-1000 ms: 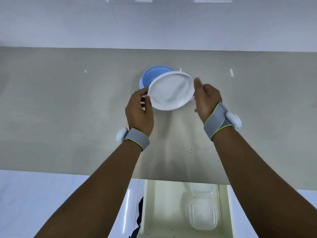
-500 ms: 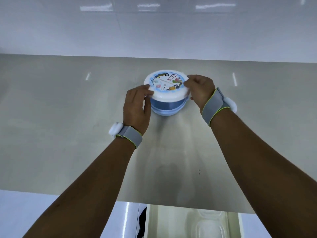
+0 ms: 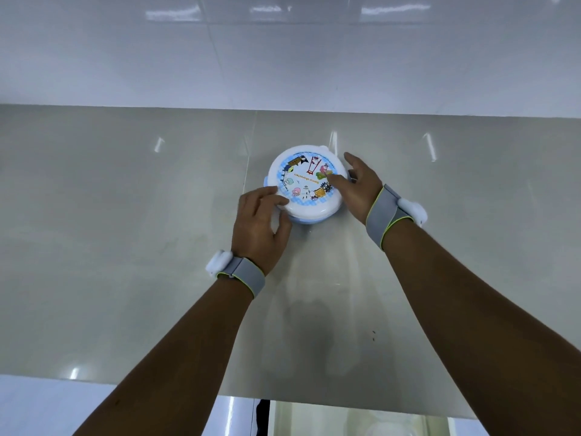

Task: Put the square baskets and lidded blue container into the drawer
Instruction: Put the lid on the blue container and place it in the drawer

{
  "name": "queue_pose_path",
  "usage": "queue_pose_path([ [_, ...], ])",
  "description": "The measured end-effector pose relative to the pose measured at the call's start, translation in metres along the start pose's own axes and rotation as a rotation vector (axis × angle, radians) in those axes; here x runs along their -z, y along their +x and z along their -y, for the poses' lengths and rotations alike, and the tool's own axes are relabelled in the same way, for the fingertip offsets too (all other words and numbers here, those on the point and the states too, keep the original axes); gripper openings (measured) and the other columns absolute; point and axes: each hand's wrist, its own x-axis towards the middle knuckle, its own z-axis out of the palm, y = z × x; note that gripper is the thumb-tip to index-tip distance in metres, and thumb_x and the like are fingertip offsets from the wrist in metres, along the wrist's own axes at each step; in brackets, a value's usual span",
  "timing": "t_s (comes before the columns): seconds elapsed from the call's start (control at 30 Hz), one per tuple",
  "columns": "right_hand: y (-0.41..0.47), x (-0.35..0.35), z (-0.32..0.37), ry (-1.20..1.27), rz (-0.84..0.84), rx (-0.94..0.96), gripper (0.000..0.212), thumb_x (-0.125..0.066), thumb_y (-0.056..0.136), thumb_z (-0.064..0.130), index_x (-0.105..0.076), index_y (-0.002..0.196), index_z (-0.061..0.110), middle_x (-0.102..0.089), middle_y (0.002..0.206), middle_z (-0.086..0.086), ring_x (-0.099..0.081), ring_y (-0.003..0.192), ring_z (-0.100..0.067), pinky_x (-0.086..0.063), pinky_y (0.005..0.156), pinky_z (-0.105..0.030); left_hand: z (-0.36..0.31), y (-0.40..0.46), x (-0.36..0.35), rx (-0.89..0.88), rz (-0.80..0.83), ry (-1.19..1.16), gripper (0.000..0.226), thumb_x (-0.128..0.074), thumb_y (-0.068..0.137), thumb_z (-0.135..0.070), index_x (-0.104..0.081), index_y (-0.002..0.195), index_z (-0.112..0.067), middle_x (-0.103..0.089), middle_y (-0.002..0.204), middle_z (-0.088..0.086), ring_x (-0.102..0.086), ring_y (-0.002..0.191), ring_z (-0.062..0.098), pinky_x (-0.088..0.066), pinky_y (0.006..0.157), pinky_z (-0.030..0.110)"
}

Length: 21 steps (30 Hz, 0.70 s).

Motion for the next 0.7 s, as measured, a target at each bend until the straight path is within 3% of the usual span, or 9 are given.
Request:
queue_pose_path([
  [0.07, 0.001, 0.002, -0.001, -0.010, -0.067, -0.078, 0.070, -0.065, 0.083, 0.052, -0.044, 0.144, 0.023, -0.056, 0.137, -0.012, -0.058, 0.121, -0.030, -0.050, 0.103, -0.044, -0.002, 0.008, 0.002, 0.139, -0.040, -0.029, 0.022, -0.060, 0.092, -0.022, -0.062, 0.111, -0.013, -0.057, 0.121, 0.009, -0.051, 0.115, 0.022, -0.039, 0.097, 0.020],
  [0.13, 0.000, 0.006, 0.000, -0.014, -0.129, -0.169, 0.068, -0.056, 0.072, 0.070, -0.057, 0.123, 0.024, -0.063, 0.124, -0.008, -0.062, 0.111, -0.032, -0.054, 0.095, -0.051, 0.000, 0.021, 0.002, 0.302, -0.028, -0.023, 0.031, -0.055, 0.094, -0.035, -0.056, 0.119, -0.017, -0.052, 0.123, 0.006, -0.049, 0.117, 0.021, -0.038, 0.095, 0.022],
  [0.23, -0.001, 0.010, 0.002, -0.063, -0.120, -0.233, 0.065, -0.044, 0.065, 0.079, -0.061, 0.084, 0.020, -0.071, 0.098, -0.009, -0.067, 0.093, -0.035, -0.057, 0.088, -0.054, 0.011, 0.050, -0.006, 0.655, 0.114, -0.070, 0.049, -0.050, 0.092, -0.055, -0.056, 0.120, -0.015, -0.055, 0.123, 0.008, -0.052, 0.117, 0.026, -0.041, 0.099, 0.034],
  [0.33, -0.002, 0.009, -0.003, -0.079, -0.088, -0.251, 0.073, -0.047, 0.065, 0.080, -0.064, 0.078, 0.010, -0.074, 0.090, -0.015, -0.070, 0.083, -0.038, -0.059, 0.083, -0.053, 0.015, 0.076, -0.013, 0.994, 0.319, -0.235, 0.061, -0.046, 0.086, -0.071, -0.063, 0.101, -0.015, -0.066, 0.112, 0.010, -0.061, 0.107, 0.030, -0.049, 0.099, 0.043],
  [0.4, -0.004, 0.007, -0.006, -0.034, -0.087, -0.249, 0.061, -0.057, 0.074, 0.073, -0.059, 0.072, 0.013, -0.070, 0.078, -0.015, -0.066, 0.067, -0.033, -0.062, 0.069, -0.046, 0.016, 0.083, -0.016, 0.999, 0.371, -0.270, 0.060, -0.048, 0.084, -0.072, -0.063, 0.083, -0.015, -0.071, 0.102, 0.013, -0.065, 0.100, 0.034, -0.053, 0.095, 0.049],
  [0.5, -0.003, 0.006, -0.010, 0.047, -0.072, -0.262, 0.051, -0.062, 0.082, 0.064, -0.055, 0.069, 0.016, -0.065, 0.069, -0.008, -0.059, 0.052, -0.024, -0.054, 0.048, -0.029, 0.019, 0.085, -0.019, 0.943, 0.333, -0.258, 0.053, -0.056, 0.086, -0.065, -0.063, 0.068, -0.016, -0.073, 0.087, 0.013, -0.069, 0.088, 0.035, -0.056, 0.090, 0.049],
  [0.57, -0.002, 0.004, -0.010, 0.117, -0.036, -0.291, 0.047, -0.062, 0.086, 0.060, -0.056, 0.076, 0.015, -0.066, 0.072, -0.006, -0.062, 0.053, -0.022, -0.054, 0.045, -0.027, 0.022, 0.086, -0.021, 0.957, 0.303, -0.318, 0.050, -0.061, 0.086, -0.060, -0.064, 0.062, -0.016, -0.071, 0.071, 0.006, -0.068, 0.074, 0.029, -0.059, 0.086, 0.048],
  [0.7, -0.005, 0.001, -0.005, 0.221, 0.016, -0.335, 0.042, -0.058, 0.092, 0.054, -0.056, 0.092, 0.013, -0.069, 0.091, -0.009, -0.068, 0.067, -0.025, -0.060, 0.054, -0.037, 0.026, 0.081, -0.026, 1.020, 0.233, -0.389, 0.045, -0.069, 0.081, -0.056, -0.065, 0.057, -0.018, -0.068, 0.051, -0.007, -0.067, 0.062, 0.021, -0.061, 0.081, 0.044],
])
